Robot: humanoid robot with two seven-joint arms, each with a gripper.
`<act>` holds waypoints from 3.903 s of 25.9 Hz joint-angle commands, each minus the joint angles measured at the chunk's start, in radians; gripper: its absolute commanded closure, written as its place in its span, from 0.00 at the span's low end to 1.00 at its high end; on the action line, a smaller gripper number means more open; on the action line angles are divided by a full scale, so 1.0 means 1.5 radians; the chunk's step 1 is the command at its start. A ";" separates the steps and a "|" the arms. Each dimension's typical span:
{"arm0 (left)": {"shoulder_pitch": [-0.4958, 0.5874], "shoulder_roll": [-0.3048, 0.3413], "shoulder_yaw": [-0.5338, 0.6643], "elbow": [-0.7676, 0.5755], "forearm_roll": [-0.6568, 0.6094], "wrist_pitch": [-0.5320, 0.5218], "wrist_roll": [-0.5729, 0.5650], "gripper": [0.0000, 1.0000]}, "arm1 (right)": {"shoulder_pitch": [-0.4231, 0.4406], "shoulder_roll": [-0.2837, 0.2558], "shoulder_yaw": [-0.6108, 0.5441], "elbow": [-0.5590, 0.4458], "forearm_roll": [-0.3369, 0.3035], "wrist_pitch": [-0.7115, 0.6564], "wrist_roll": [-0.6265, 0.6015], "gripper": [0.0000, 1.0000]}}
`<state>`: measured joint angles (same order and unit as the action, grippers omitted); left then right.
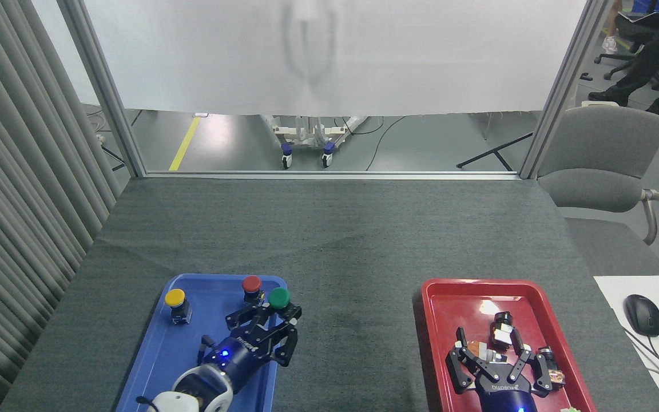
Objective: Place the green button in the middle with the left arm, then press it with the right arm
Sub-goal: 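Carry the green button off the tray and set it mid-table, then release the green button and withdraw the left hand toward the blue tray, then lower the right hand onto the green button and press it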
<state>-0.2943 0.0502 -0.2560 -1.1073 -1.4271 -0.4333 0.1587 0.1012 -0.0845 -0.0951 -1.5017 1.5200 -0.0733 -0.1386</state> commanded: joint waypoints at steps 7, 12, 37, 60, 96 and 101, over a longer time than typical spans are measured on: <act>-0.065 -0.127 -0.139 0.156 -0.058 0.153 0.027 1.00 | 0.000 -0.001 0.000 0.000 0.000 0.001 -0.001 0.00; -0.065 -0.127 -0.175 0.183 -0.058 0.186 0.026 0.99 | 0.000 0.003 0.000 0.000 0.000 0.002 -0.001 0.00; 0.046 -0.051 -0.146 -0.077 -0.055 0.188 0.017 0.00 | -0.008 0.005 0.058 0.003 0.001 0.010 0.006 0.08; 0.204 0.020 0.176 -0.194 -0.054 0.187 0.028 0.00 | -0.075 0.062 0.227 0.071 0.057 0.063 0.043 1.00; 0.204 0.041 0.212 -0.200 0.020 0.177 0.022 0.00 | -0.113 0.080 0.239 0.117 0.061 0.082 0.051 0.93; 0.203 0.041 0.212 -0.200 0.020 0.178 0.021 0.00 | -0.090 0.077 0.191 0.066 0.060 0.079 0.044 0.24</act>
<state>0.0115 0.1117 0.0613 -1.4065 -1.3975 -0.1670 0.1919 -0.0553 0.0338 0.2415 -1.3591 1.6117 0.0470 -0.0619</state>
